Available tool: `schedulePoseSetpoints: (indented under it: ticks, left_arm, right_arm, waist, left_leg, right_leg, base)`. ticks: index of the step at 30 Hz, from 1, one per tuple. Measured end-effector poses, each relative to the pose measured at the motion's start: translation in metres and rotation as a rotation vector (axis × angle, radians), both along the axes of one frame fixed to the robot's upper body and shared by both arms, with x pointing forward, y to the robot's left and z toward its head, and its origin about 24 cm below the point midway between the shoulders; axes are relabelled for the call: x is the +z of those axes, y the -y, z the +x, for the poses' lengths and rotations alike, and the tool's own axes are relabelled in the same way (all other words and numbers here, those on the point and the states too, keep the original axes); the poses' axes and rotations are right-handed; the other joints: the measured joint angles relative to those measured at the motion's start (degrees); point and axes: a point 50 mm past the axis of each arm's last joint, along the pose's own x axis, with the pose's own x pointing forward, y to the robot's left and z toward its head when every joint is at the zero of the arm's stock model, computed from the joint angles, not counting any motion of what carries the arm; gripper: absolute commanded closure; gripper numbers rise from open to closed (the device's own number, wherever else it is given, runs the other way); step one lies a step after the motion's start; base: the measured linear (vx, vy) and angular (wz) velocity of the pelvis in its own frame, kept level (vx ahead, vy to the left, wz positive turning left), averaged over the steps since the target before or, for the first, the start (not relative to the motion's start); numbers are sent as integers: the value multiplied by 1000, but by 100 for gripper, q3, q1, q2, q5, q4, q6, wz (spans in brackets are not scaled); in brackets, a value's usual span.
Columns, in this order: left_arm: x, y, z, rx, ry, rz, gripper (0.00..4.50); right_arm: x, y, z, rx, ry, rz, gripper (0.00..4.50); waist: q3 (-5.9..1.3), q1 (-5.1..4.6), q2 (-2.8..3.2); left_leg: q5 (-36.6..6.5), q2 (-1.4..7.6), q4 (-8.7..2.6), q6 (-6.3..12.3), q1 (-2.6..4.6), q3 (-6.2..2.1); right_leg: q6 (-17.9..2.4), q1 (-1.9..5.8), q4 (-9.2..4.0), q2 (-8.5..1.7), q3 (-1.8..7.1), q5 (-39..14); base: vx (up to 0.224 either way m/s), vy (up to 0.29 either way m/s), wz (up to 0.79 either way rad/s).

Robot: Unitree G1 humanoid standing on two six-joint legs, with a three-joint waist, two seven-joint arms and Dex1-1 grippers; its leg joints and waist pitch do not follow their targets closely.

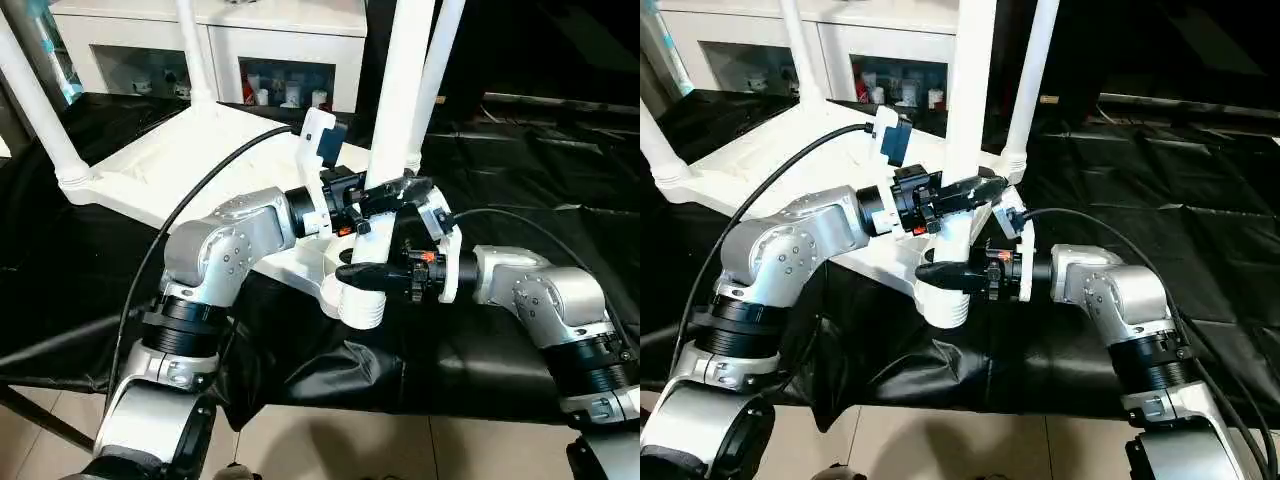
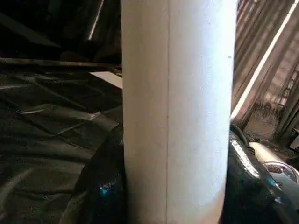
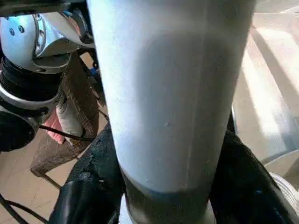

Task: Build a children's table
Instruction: Pick table leg

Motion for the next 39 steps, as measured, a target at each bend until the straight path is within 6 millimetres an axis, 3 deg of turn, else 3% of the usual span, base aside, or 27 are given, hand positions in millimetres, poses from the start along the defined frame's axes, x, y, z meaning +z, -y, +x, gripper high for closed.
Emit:
schedulePoseSetpoints:
  ticks: [7,12,18,20,24,27,31,33,39]
  left_arm:
    - [2,4,14,180,12,-191,163]
    - [13,-3,14,161,-80,-533,163]
    - [16,-17,16,157,-106,-651,163]
    - [10,-25,20,178,-69,-541,163]
    - [-19,-52,35,277,94,-16,163]
    - [-37,-65,38,220,194,338,163]
    - [-48,-76,38,85,271,614,163]
    - [-54,-89,38,-7,258,761,163]
    - [-72,-101,36,-191,201,982,163]
  right_arm:
    - [-3,2,3,-42,-17,9,259]
    - [-1,-4,4,-55,-12,61,260]
    - [5,2,9,-140,4,130,260]
    - [4,4,12,-210,23,140,260]
    - [-1,25,20,-411,45,132,260]
    - [-2,40,23,-495,82,80,260]
    - [-10,52,19,-541,66,41,260]
    - [-11,56,16,-551,69,31,260]
    - [-12,62,11,-581,79,11,260]
  waist:
    - [2,24,-6]
    - [2,30,-6]
    - [2,64,-5]
    - [-6,68,20]
    - [-12,16,89]
    - [-13,2,129]
    - [-17,-29,177]
    - [-16,-53,242]
    - [-13,-44,341]
  left_leg:
    - [0,0,7,1,5,-2]
    - [0,0,7,1,10,-2]
    - [1,2,8,2,12,-3]
    - [0,1,8,2,24,-6]
    - [0,-2,6,1,31,-20]
    - [0,-2,4,0,28,-20]
    - [0,-3,3,0,29,-18]
    - [0,-5,3,0,30,-17]
    - [0,-6,2,0,31,-16]
  right_leg:
    - [3,17,-8,-1,-4,3]
    - [1,20,-6,-1,-6,5]
    - [-3,27,-12,-2,-7,8]
    - [4,43,-18,-2,-9,5]
    - [41,54,-23,0,-7,-5]
    - [42,54,-23,0,-7,-6]
    - [28,54,-23,0,-7,1]
    - [21,54,-23,1,-1,5]
    - [15,54,-21,0,-4,9]
  base:
    - [0,0,0]
    - [0,0,0]
    - [0,0,0]
    - [0,0,0]
    - [0,0,0]
    - [0,0,0]
    - [0,0,0]
    - [0,0,0]
    - [0,0,0]
